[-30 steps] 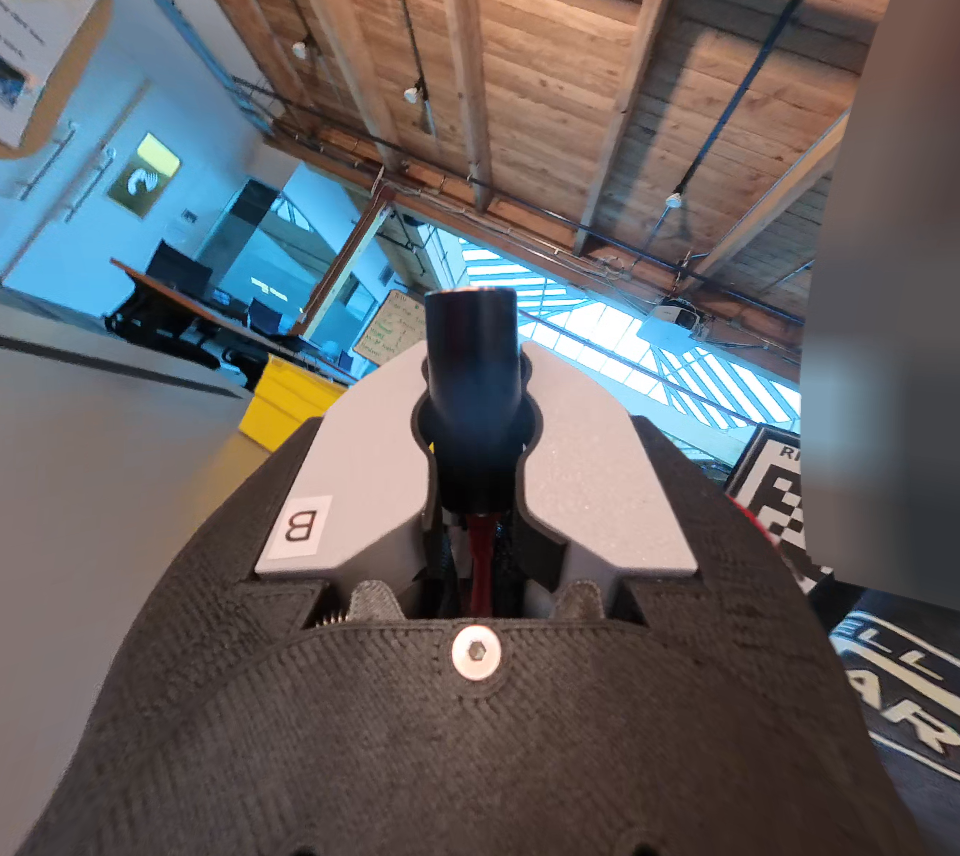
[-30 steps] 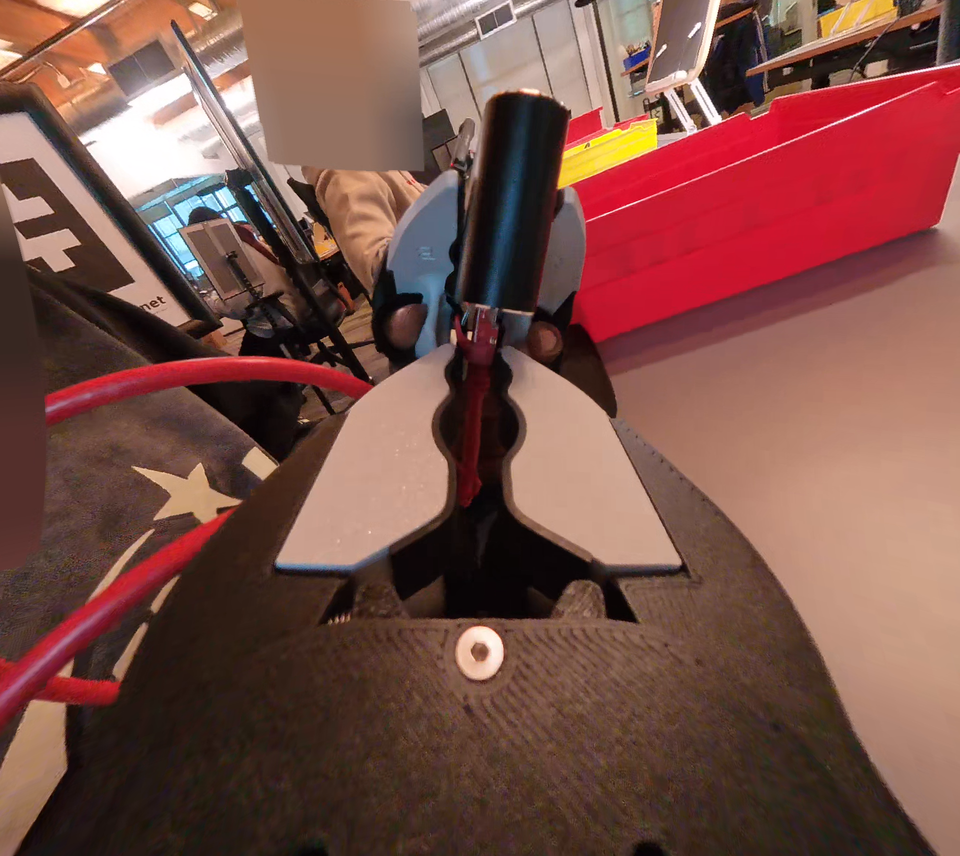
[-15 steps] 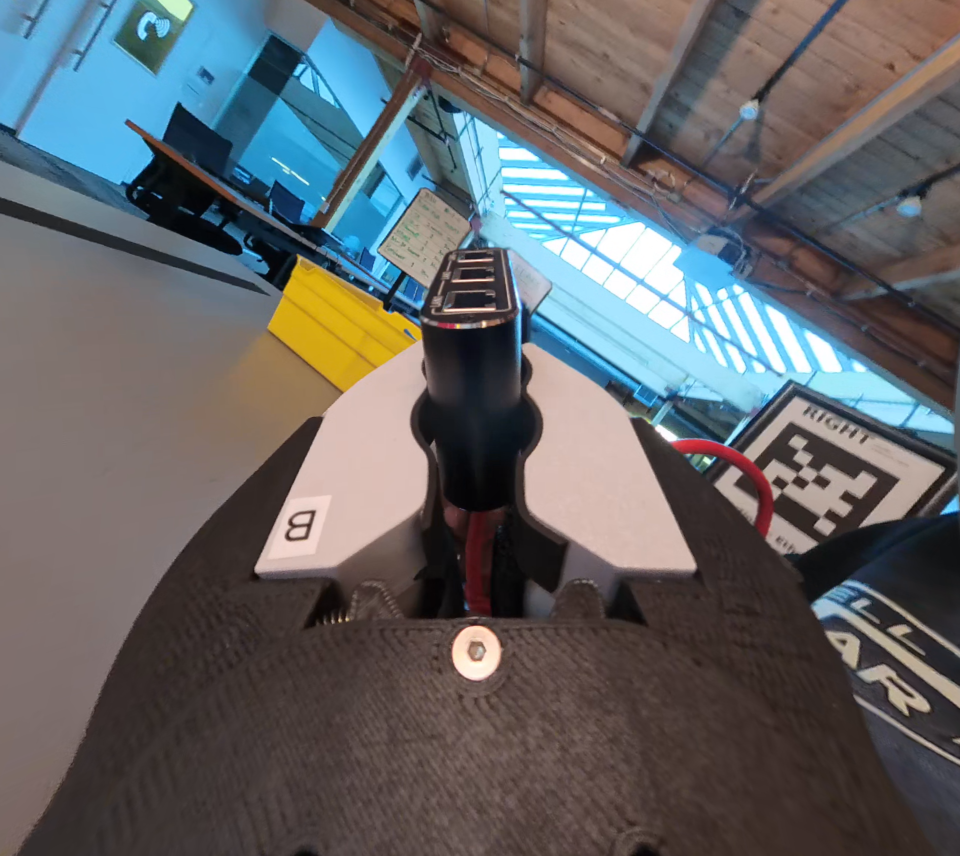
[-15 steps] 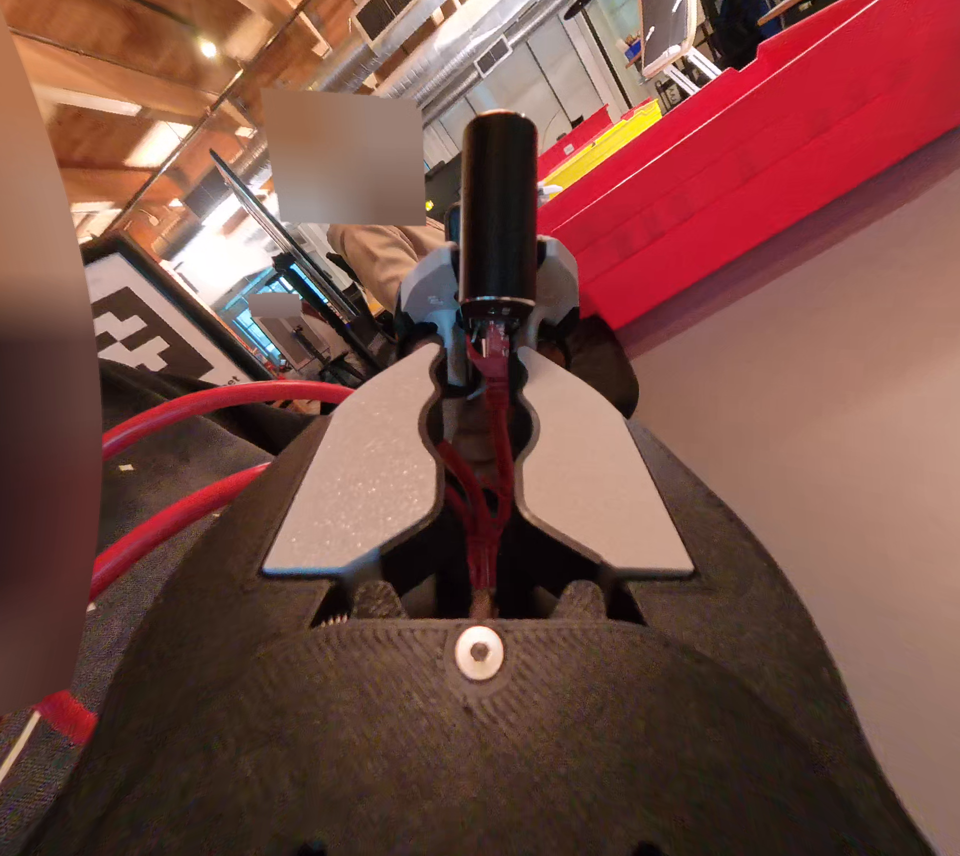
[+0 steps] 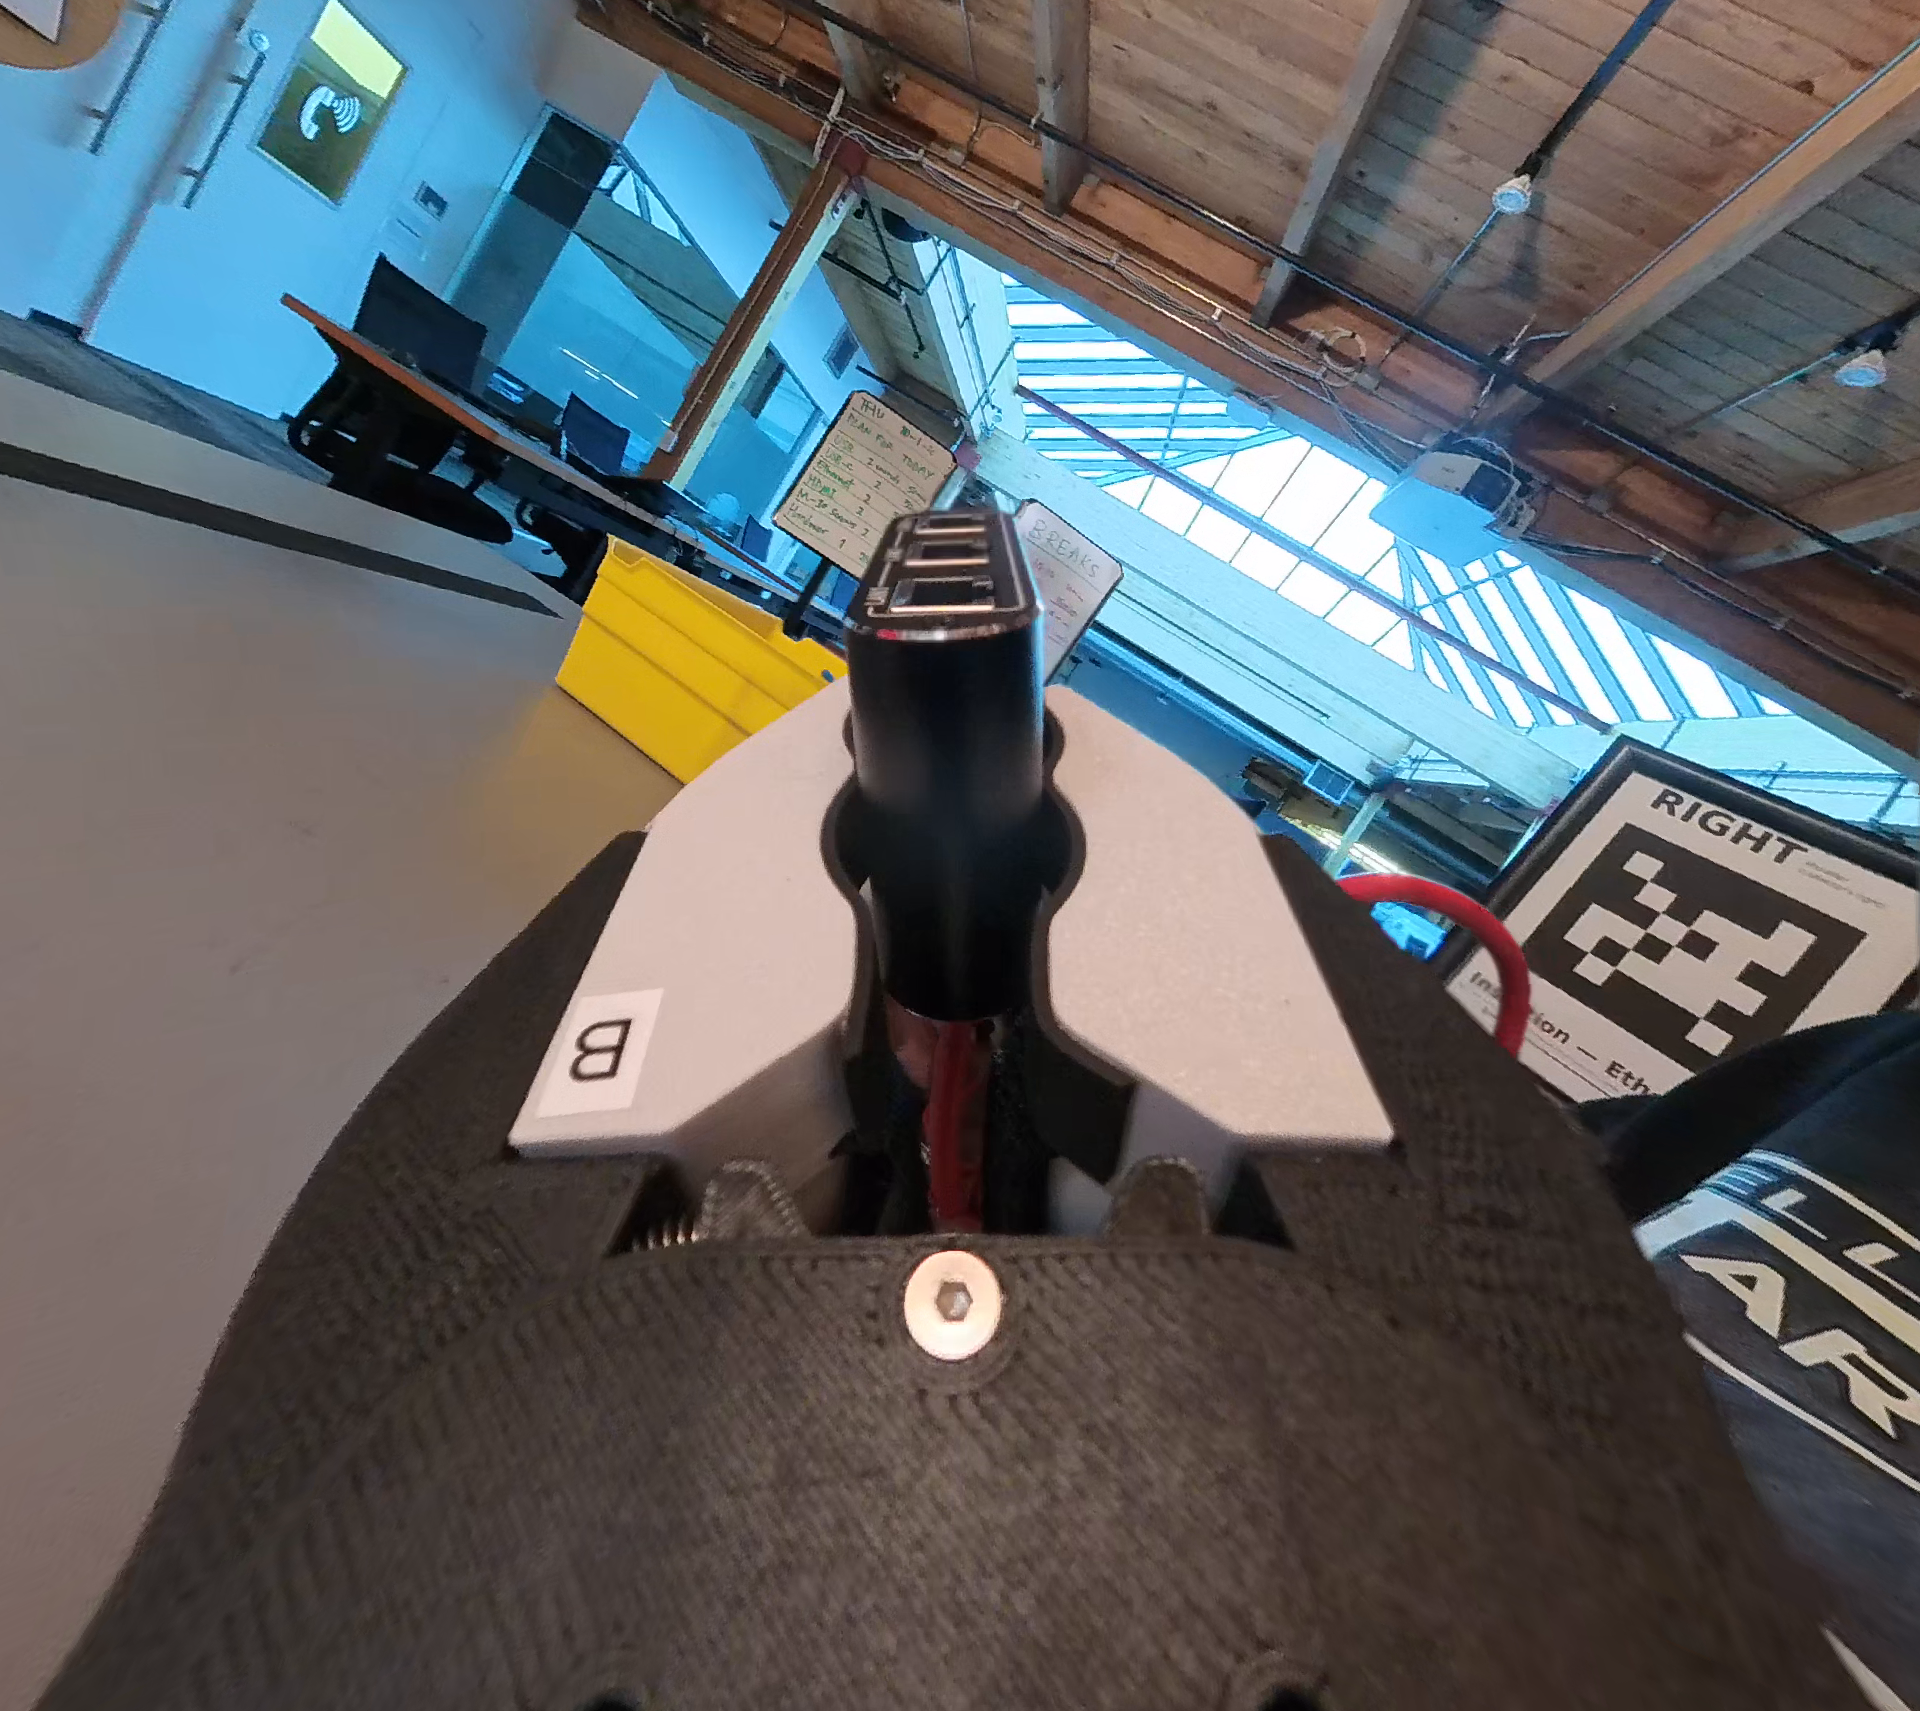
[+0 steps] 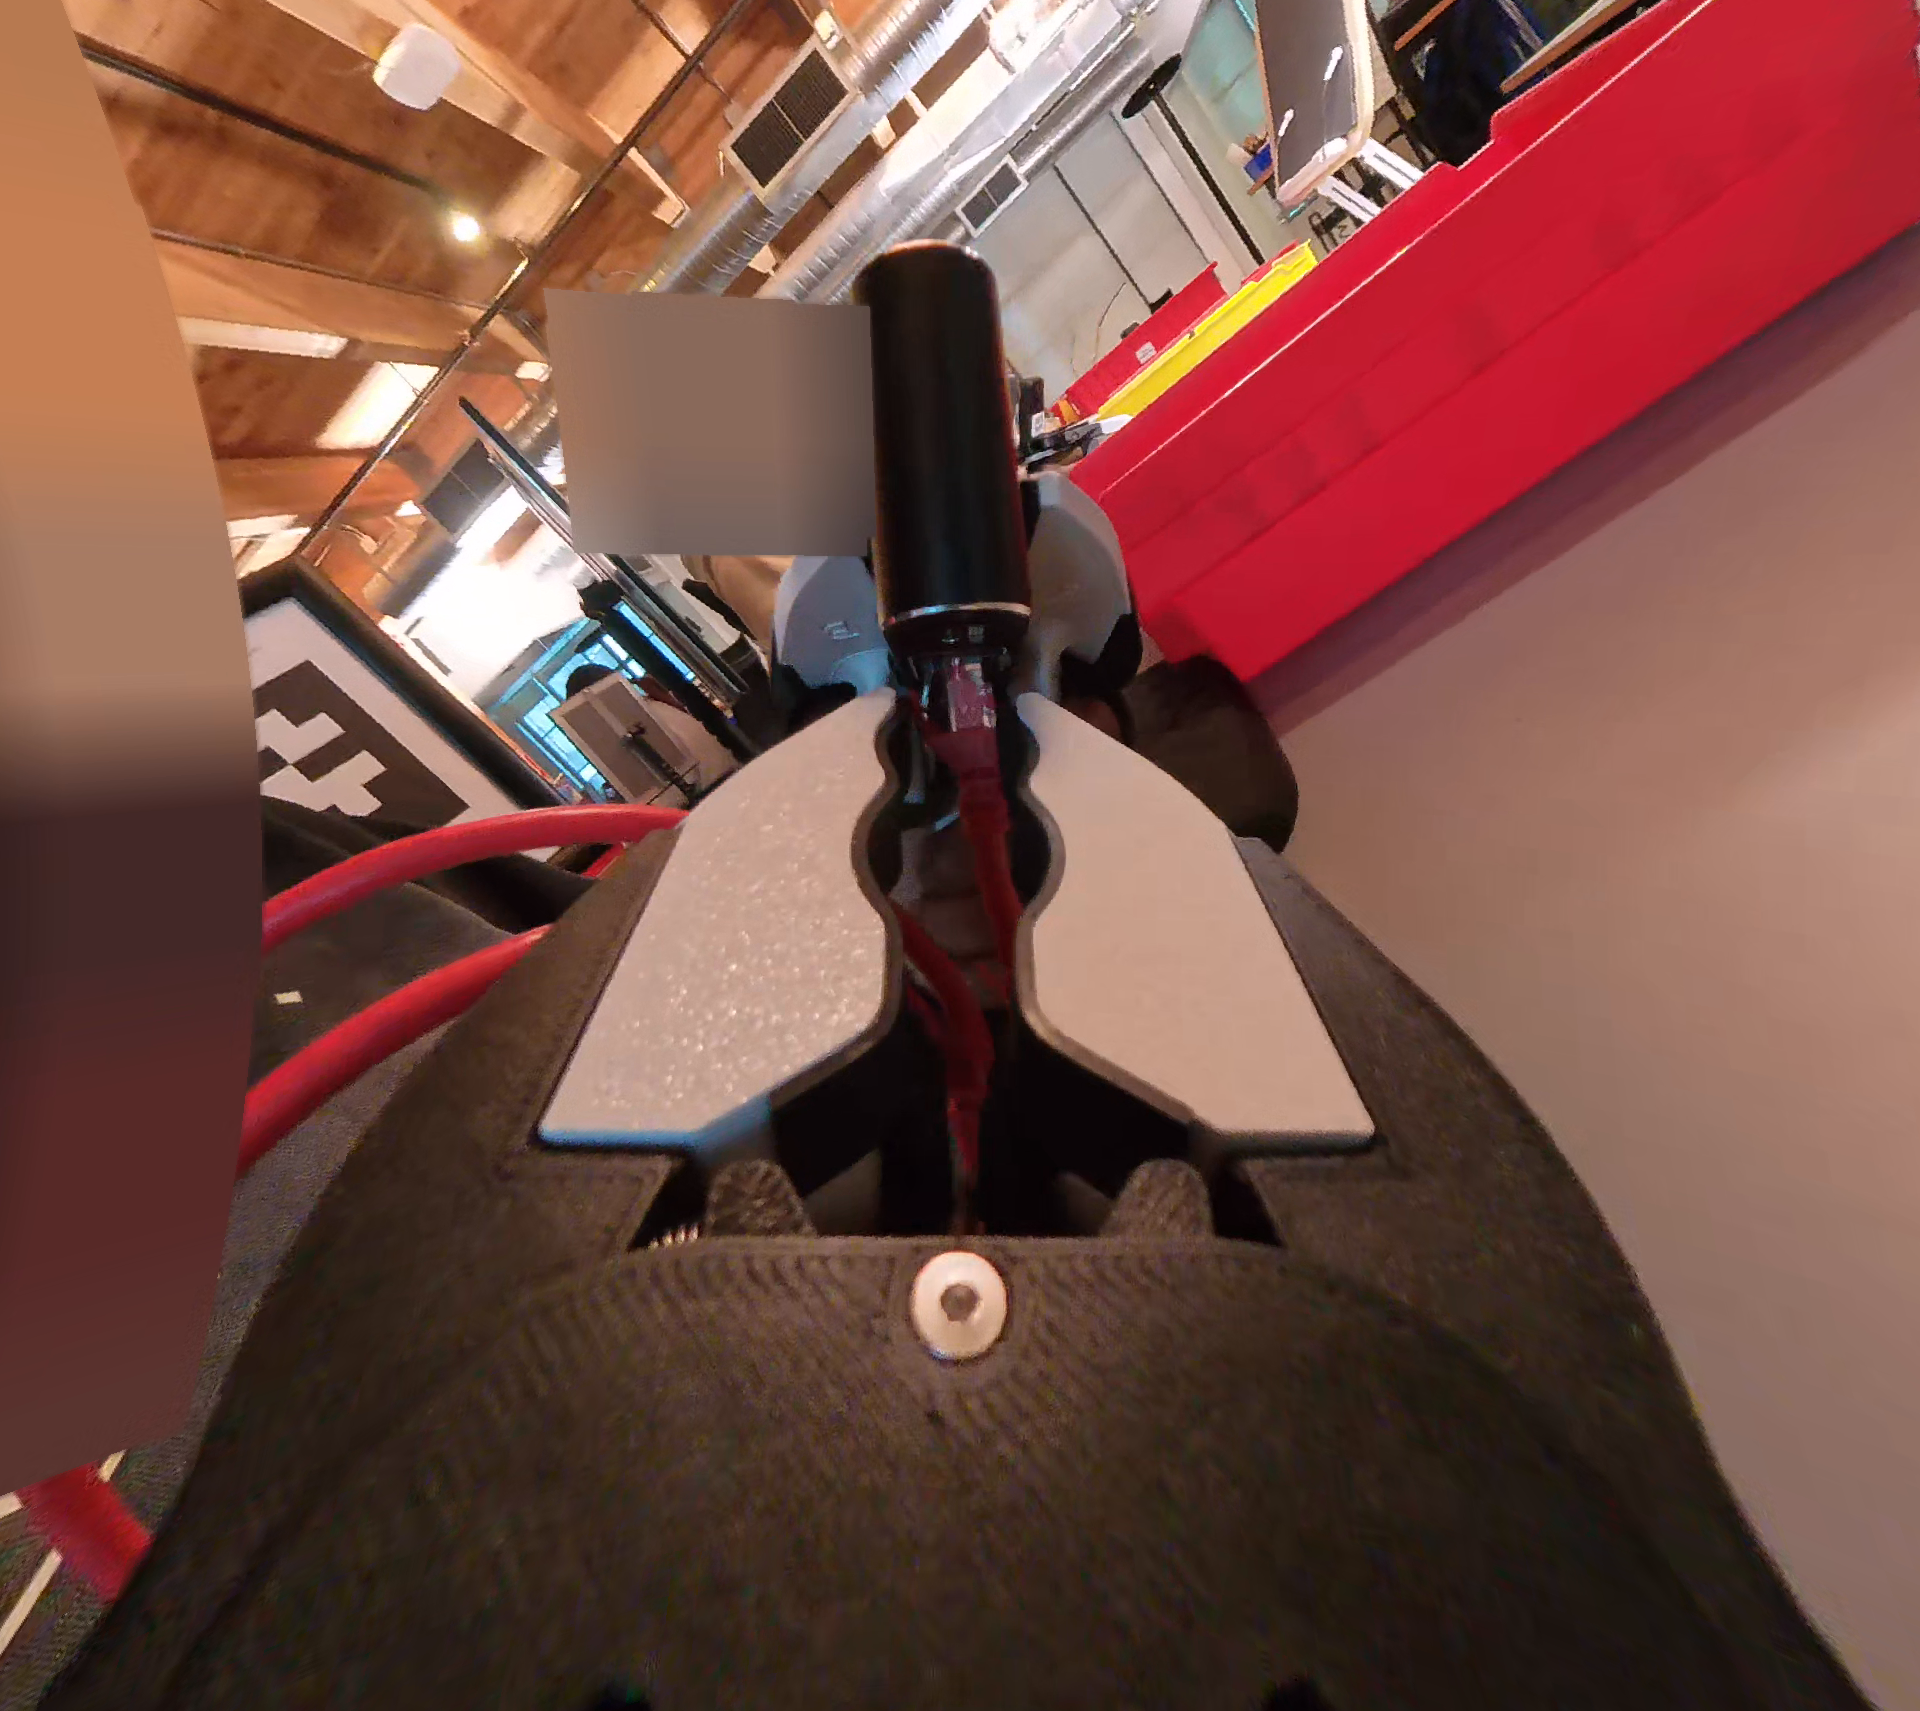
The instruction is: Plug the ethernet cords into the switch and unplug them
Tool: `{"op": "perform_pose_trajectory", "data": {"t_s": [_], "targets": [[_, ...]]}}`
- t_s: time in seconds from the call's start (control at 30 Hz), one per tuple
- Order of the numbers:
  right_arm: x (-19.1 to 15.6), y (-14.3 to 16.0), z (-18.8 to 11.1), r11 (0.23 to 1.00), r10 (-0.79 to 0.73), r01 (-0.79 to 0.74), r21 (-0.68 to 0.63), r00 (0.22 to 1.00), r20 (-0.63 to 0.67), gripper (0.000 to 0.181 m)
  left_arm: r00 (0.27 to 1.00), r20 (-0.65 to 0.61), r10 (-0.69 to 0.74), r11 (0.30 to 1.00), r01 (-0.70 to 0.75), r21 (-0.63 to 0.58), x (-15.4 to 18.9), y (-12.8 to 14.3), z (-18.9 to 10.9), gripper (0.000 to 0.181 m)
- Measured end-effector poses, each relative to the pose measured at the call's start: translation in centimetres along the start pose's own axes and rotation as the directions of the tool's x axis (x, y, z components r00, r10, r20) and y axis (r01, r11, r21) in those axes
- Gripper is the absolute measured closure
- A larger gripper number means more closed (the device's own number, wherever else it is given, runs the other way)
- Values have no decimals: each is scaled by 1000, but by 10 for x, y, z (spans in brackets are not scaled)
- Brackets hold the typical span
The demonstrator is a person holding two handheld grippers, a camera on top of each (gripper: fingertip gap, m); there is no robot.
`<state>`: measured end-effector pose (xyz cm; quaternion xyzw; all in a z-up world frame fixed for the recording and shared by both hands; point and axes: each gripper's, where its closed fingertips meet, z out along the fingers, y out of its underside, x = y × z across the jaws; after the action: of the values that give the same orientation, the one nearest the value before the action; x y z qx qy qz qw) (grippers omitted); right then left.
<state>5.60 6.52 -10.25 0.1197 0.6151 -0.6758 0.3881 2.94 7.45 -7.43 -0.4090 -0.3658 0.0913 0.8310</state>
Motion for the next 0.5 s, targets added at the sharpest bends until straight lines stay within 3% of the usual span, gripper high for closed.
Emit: {"op": "perform_pose_trajectory", "data": {"t_s": [0.27, 0.5], "targets": [[0, -4, -2, 989, -142, 146, 32, 985, -94, 168, 989, 40, 143, 990, -142, -18, 4, 2, 1, 154], [-10, -6, -2, 958, -283, 287, 10, 949, -142, 167, 916, 44, 399, 917, -399, -28, 20, 1, 2, 154]]}}
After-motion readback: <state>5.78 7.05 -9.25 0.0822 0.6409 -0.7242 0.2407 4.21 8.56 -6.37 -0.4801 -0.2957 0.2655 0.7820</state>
